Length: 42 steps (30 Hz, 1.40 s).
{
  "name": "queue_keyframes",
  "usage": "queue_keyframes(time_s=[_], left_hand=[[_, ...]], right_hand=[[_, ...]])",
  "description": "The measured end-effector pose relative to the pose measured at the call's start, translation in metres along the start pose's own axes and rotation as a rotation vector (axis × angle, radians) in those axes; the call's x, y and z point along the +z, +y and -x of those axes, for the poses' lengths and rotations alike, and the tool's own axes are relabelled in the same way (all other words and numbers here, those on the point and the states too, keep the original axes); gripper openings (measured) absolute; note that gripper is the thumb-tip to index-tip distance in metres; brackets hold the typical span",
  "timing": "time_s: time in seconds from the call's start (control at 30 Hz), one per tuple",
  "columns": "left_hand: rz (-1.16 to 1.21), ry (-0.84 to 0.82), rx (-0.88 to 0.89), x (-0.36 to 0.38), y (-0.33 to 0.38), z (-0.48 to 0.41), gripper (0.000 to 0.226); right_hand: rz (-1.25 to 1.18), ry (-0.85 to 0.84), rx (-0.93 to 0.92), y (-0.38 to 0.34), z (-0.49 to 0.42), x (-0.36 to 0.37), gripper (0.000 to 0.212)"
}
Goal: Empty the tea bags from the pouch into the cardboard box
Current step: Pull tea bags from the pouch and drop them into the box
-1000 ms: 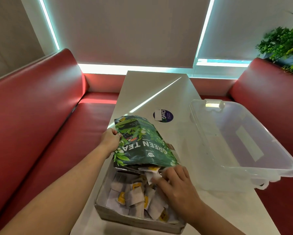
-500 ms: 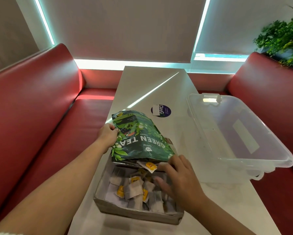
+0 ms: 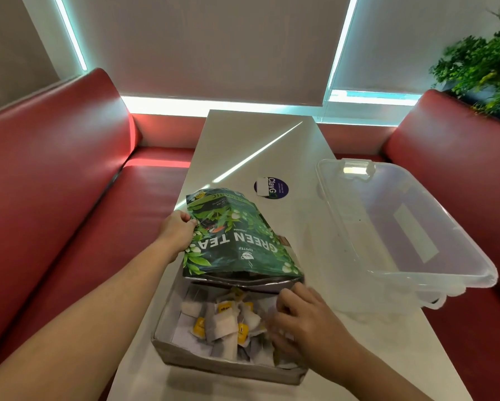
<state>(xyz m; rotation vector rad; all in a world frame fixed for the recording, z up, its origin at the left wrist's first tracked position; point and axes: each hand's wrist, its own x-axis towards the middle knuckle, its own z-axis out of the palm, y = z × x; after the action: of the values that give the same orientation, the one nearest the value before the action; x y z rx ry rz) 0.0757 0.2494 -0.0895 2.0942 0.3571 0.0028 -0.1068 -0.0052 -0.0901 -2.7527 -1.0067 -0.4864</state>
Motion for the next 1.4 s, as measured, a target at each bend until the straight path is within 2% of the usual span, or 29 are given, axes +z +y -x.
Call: queue_keyframes(time_s=[0.1, 0.17, 0.27, 0.4, 0.63, 0.73, 0.93, 1.03, 1.13, 1.4], left_hand=[[0.006, -0.001, 0.003, 0.000, 0.001, 0.001, 0.005], [0.010, -0.006, 0.003, 0.000, 0.001, 0.001, 0.005], [0.018, -0.004, 0.011, 0.000, 0.002, 0.001, 0.005], [0.063, -0.008, 0.034, 0.000, 0.003, 0.003, 0.004], [0.219, -0.037, 0.030, -0.002, 0.021, 0.005, 0.007], [0.333, -0.085, -0.004, -0.004, 0.034, 0.010, 0.008], [0.674, -0.230, -0.161, -0.005, 0.054, 0.028, 0.009], [0.938, -0.463, -0.291, -0.005, 0.060, 0.038, 0.044], [1.189, -0.619, -0.250, -0.005, 0.066, 0.047, 0.054], [1.267, -0.615, -0.186, -0.028, 0.101, 0.054, 0.048]], right_hand=[[-0.104, 0.069, 0.167, 0.002, -0.005, -0.003, 0.021], [-0.084, 0.136, 0.225, 0.002, -0.016, -0.002, 0.021], [0.037, 0.074, 0.252, 0.002, -0.034, 0.006, 0.030], [0.015, 0.085, 0.274, 0.007, -0.051, 0.009, 0.036], [0.075, 0.097, 0.205, 0.016, -0.084, -0.021, 0.087], [0.076, 0.123, 0.175, 0.020, -0.097, -0.035, 0.101], [0.087, 0.208, 0.114, 0.027, -0.113, -0.058, 0.089], [0.058, 0.283, 0.089, 0.023, -0.117, -0.066, 0.075], [0.007, 0.314, 0.065, 0.013, -0.122, -0.073, 0.070], [-0.035, 0.276, -0.057, 0.010, -0.125, -0.115, 0.061]])
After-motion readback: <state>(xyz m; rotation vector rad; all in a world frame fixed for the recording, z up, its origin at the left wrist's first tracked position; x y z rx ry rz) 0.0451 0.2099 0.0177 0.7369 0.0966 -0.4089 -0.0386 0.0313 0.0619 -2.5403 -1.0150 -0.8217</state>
